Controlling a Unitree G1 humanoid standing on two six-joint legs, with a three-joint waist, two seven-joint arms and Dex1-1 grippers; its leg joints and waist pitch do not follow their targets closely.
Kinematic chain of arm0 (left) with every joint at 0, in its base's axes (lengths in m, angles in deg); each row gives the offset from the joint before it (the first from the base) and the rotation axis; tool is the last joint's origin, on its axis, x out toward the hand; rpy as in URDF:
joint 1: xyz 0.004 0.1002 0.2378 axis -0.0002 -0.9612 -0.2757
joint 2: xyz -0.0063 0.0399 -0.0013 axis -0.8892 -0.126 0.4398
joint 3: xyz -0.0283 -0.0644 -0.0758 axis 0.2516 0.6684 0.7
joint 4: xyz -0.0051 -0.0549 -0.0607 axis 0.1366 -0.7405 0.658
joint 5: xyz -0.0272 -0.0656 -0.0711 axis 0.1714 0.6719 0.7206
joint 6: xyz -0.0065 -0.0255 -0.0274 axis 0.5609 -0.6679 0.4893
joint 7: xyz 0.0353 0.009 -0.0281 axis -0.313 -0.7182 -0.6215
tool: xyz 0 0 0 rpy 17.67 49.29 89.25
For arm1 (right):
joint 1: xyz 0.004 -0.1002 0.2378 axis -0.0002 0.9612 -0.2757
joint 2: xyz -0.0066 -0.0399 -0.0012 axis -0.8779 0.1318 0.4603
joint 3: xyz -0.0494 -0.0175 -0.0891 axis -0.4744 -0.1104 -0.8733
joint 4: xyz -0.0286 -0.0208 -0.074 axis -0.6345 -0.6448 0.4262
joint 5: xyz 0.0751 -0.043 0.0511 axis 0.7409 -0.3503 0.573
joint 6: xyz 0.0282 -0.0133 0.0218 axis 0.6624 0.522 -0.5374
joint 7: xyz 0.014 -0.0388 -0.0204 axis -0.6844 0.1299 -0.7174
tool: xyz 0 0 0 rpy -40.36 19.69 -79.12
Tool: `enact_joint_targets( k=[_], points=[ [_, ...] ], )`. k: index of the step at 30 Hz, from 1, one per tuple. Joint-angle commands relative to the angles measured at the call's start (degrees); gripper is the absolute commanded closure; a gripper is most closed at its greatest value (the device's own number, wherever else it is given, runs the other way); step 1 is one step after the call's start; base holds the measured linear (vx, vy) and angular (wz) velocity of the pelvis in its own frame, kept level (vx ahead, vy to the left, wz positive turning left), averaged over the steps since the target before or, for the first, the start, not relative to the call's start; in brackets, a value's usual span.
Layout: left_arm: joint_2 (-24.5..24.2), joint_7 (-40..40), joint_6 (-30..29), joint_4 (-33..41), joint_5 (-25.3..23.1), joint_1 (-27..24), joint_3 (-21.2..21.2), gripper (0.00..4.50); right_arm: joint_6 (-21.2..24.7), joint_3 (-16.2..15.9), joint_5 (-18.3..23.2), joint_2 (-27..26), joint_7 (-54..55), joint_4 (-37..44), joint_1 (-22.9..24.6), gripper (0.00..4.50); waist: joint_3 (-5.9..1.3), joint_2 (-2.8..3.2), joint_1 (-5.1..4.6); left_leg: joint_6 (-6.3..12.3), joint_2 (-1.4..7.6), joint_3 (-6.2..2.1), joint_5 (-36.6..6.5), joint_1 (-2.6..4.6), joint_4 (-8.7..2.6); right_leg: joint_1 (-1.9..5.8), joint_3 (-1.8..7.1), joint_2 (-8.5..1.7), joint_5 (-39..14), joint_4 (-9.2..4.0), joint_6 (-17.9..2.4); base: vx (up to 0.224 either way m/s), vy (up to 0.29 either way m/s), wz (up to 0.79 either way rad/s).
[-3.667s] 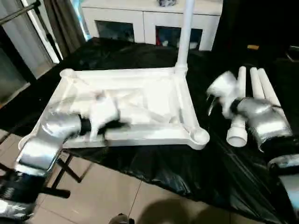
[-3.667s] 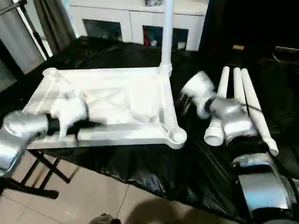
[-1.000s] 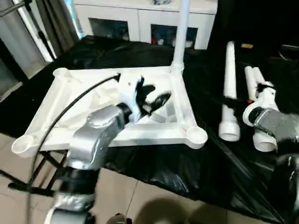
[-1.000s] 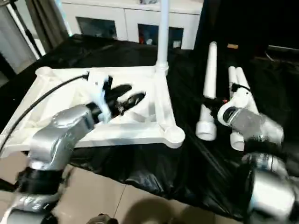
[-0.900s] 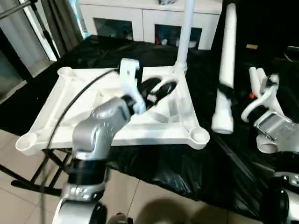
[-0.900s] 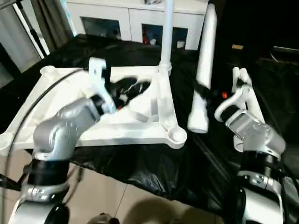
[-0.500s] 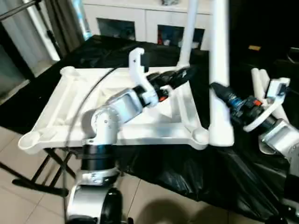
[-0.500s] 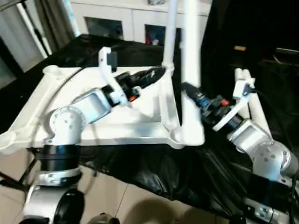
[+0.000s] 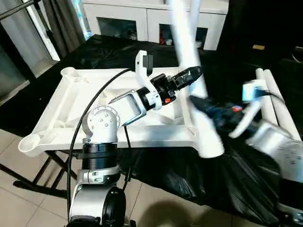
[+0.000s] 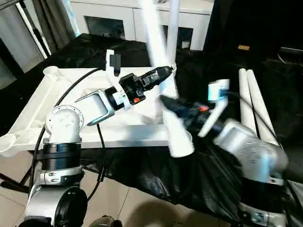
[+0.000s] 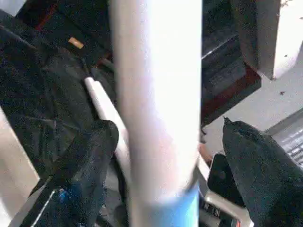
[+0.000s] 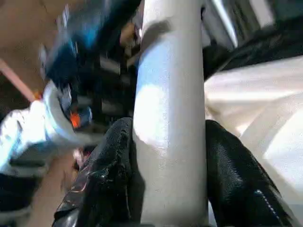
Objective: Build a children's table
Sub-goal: Pick table leg
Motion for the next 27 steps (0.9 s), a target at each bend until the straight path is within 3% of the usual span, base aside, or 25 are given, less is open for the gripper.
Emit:
enact_joint_targets(
  k=[1, 4, 5, 9, 11, 12, 13, 17, 23, 24, 27],
  points=[
    [2.4, -1.5, -0.8, 0.8, -0.7, 0.2, 0.0, 0.5, -2.1, -1.7, -1.8, 0.1, 1.0, 1.8, -1.3, 2.72, -4.27, -1.41, 0.26, 1.56, 0.75, -0.23, -2.1, 0.54, -3.28, 3.55, 1.33, -3.05, -1.2, -4.2, -11.8, 0.0, 0.0, 0.0],
    [2.3, -2.3, -0.9, 1.5, -0.7, 0.1, -0.1, 0.5, -4.2, -3.9, -4.7, -0.2, 2.5, 1.7, -2.2, 2.72, -4.11, -1.37, 0.24, 1.08, 0.77, -0.21, -3.0, 0.63, -3.43, 3.41, 1.35, -3.02, -3.2, -4.39, -11.4, 0.0, 0.0, 0.0],
    [2.1, -3.0, -0.8, 1.9, -0.7, 0.0, -0.4, 0.5, -5.1, -4.7, -5.9, -0.6, 3.4, 1.6, -2.6, 2.72, -4.09, -1.71, 0.15, 0.88, 0.78, -0.2, -3.1, 0.57, -3.47, 3.49, 1.37, -3.04, -3.6, -4.44, -11.1, 0.0, 0.0, 0.0],
    [2.3, -7.9, 0.2, 2.0, -2.3, 0.5, -0.6, 0.85, -7.4, -7.4, -9.8, -2.2, 7.2, 1.6, -4.3, 2.72, -4.1, -1.56, -0.03, 0.6, 0.77, -0.34, -2.3, 0.43, -3.49, 3.46, 1.32, -3.01, -2.3, -4.21, -10.8, 0.0, 0.0, 0.0],
    [3.1, -10.4, 1.5, 2.0, -3.3, 0.6, -0.6, 0.97, -8.3, -9.6, -11.7, -3.5, 9.3, 2.3, -5.1, 2.72, -4.17, -1.55, 0.01, 0.65, 0.73, -0.29, -2.4, 0.53, -3.42, 3.48, 1.39, -2.97, -2.0, -4.19, -10.7, 0.0, 0.0, 0.0],
    [4.7, -12.7, 3.6, 2.2, -4.1, 0.7, -0.3, 1.24, -9.2, -11.9, -13.8, -4.8, 11.4, 2.3, -5.6, 2.72, -4.18, -1.5, -0.07, 0.56, 0.68, -0.29, -2.2, 0.51, -3.42, 3.48, 1.4, -2.95, -1.8, -4.17, -10.5, 0.0, 0.0, 0.0],
    [4.8, -12.9, 3.8, 2.2, -4.3, 0.8, -0.2, 1.24, -9.3, -12.0, -13.9, -4.9, 11.5, 2.2, -5.7, 2.72, -4.22, -1.66, -0.1, 0.55, 0.7, -0.31, -2.0, 0.49, -3.43, 3.51, 1.39, -2.95, -1.6, -4.15, -10.4, 0.0, 0.0, 0.0],
    [6.1, -17.7, 7.7, 0.2, -6.0, 1.9, 1.4, 1.56, -11.3, -14.1, -17.3, -5.9, 13.8, 0.7, -6.3, 2.72, -4.29, -1.3, 0.04, 0.26, 0.75, -0.29, -2.3, 0.69, -3.39, 3.34, 1.44, -2.83, -0.2, -4.08, -10.1, 0.0, 0.0, 0.0],
    [6.3, -19.7, 11.2, -0.6, -6.2, 2.2, 1.4, 1.89, -13.3, -14.5, -19.7, -7.1, 16.5, -0.8, -6.7, 2.72, -4.35, -1.3, 0.02, -0.36, 0.69, -0.34, -2.3, 0.58, -3.46, 3.45, 1.42, -2.86, 0.8, -3.89, -10.0, 0.0, 0.0, 0.0],
    [6.3, -19.7, 11.2, -0.6, -6.2, 2.2, 1.4, 2.12, -13.3, -14.5, -19.7, -7.1, 16.5, -0.8, -6.7, 2.72, -4.36, -1.32, 0.02, -0.34, 0.68, -0.36, -2.0, 0.57, -3.44, 3.5, 1.42, -2.82, 1.4, -3.77, -10.0, 0.0, 0.0, 0.0],
    [6.4, -20.0, 11.1, 0.1, -5.8, 1.7, 0.6, 2.22, -14.2, -15.0, -20.4, -7.4, 16.9, -0.9, -6.6, 2.72, -4.42, -0.89, 0.1, -0.38, 0.63, -0.41, -1.8, 0.55, -3.34, 3.47, 1.39, -2.85, 2.6, -3.67, -10.2, 0.0, 0.0, 0.0]
  ],
)
